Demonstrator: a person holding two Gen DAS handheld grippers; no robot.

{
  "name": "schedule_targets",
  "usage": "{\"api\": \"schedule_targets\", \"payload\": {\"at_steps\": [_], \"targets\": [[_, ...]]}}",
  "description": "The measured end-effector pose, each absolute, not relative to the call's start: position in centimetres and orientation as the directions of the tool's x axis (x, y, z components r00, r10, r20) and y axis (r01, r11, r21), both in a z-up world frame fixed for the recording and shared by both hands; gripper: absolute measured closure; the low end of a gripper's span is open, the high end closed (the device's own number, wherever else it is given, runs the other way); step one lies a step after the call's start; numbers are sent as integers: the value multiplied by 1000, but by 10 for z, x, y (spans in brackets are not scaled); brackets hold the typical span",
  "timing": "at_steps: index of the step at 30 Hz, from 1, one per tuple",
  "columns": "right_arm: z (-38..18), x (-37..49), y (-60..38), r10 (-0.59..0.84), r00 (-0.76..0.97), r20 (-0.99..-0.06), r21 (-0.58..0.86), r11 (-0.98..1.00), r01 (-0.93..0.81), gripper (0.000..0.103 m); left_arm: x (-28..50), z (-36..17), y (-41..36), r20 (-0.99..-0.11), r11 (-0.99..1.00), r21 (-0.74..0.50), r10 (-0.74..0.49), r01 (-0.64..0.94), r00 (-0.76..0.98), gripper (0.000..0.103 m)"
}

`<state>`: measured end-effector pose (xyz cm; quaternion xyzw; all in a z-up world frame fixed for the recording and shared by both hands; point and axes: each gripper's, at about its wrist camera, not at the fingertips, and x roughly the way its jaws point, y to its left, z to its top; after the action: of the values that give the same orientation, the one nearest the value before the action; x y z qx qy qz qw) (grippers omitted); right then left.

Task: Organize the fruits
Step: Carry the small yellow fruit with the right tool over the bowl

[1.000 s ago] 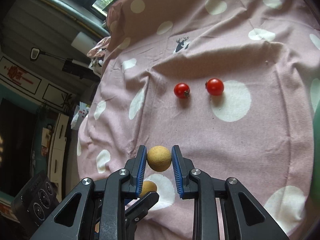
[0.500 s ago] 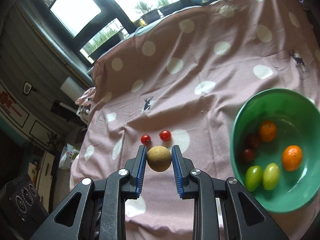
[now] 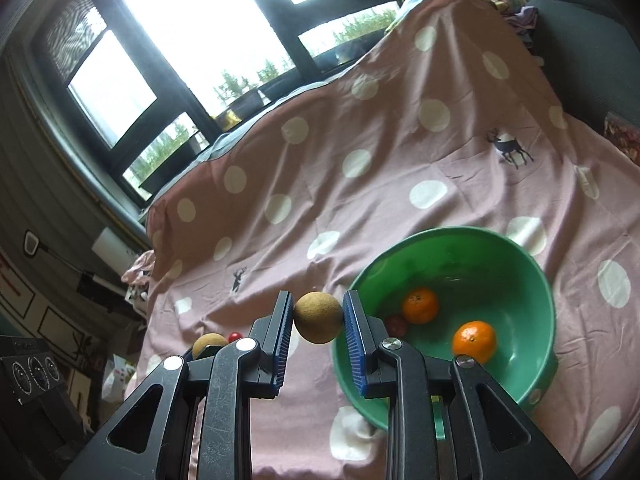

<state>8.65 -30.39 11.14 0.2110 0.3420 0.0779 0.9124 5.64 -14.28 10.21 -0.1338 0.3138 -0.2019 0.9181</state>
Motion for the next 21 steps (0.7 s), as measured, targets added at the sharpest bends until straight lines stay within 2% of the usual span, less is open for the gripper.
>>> {"api": "schedule_targets", "payload": {"at_steps": [10,21], "targets": [[103,87,-345,118,768,-630,386,905,177,76,76,88,-184,-551,854,-388,-516,347,656,78],[81,97,-370,68,721,-690,372,887,272,76,99,56,-217,-632,843,-406,-538,354,558,78]]}}
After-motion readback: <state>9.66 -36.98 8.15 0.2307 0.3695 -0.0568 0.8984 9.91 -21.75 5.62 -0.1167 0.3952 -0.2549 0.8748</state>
